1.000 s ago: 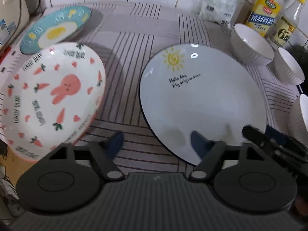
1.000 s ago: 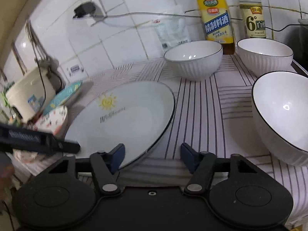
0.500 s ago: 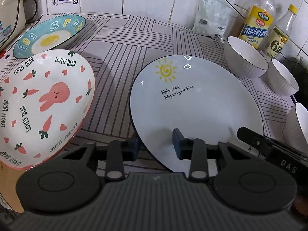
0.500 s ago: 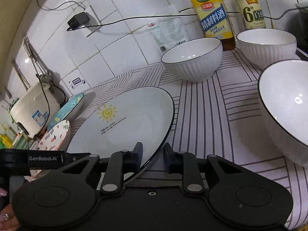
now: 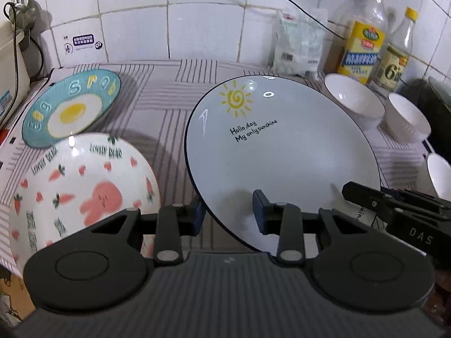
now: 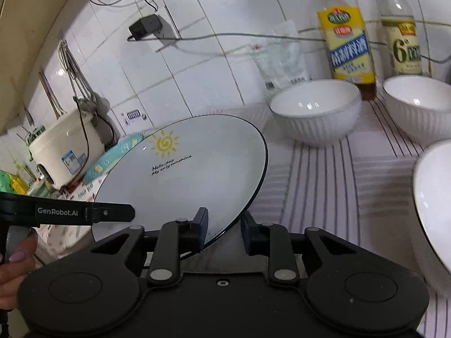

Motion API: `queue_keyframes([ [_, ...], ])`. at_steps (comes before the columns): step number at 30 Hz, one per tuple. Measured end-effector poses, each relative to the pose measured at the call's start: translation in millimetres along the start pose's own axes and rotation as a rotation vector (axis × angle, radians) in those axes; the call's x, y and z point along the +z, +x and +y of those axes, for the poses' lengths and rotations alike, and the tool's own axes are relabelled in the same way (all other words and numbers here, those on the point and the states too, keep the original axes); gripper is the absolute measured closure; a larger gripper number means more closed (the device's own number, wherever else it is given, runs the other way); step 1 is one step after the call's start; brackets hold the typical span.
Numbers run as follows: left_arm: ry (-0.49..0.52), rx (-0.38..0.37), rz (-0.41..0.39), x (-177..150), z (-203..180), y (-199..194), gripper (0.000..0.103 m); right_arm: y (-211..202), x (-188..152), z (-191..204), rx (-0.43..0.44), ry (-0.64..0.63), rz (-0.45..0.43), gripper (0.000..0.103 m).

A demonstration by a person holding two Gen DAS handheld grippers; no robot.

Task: Organize plates and bowls
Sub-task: 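Lift the white sun plate with both grippers toward the bowls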

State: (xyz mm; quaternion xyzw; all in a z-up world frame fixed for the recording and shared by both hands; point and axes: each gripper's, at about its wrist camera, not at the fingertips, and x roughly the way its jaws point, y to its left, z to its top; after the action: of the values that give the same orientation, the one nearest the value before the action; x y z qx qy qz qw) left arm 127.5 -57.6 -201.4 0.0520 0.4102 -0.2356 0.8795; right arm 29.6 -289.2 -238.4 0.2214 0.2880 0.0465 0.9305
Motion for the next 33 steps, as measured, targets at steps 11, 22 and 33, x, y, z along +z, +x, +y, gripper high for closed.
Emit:
queue_keyframes([
  [11, -0.056, 0.019, 0.017, 57.3, 39.0, 52.2, 0.069, 62.2, 39.3, 6.4, 0.004, 0.024, -0.070, 0.073],
  [22, -0.033, 0.050, 0.075, 107.2, 62.6, 102.6, 0.069, 135.0, 63.9, 8.4, -0.053, 0.070, -0.019, 0.073],
  [33, -0.075, 0.014, 0.115, 124.5, 73.6, 141.2, 0.069, 166.2, 98.4, 17.2, -0.174, 0.020, 0.051, 0.073],
])
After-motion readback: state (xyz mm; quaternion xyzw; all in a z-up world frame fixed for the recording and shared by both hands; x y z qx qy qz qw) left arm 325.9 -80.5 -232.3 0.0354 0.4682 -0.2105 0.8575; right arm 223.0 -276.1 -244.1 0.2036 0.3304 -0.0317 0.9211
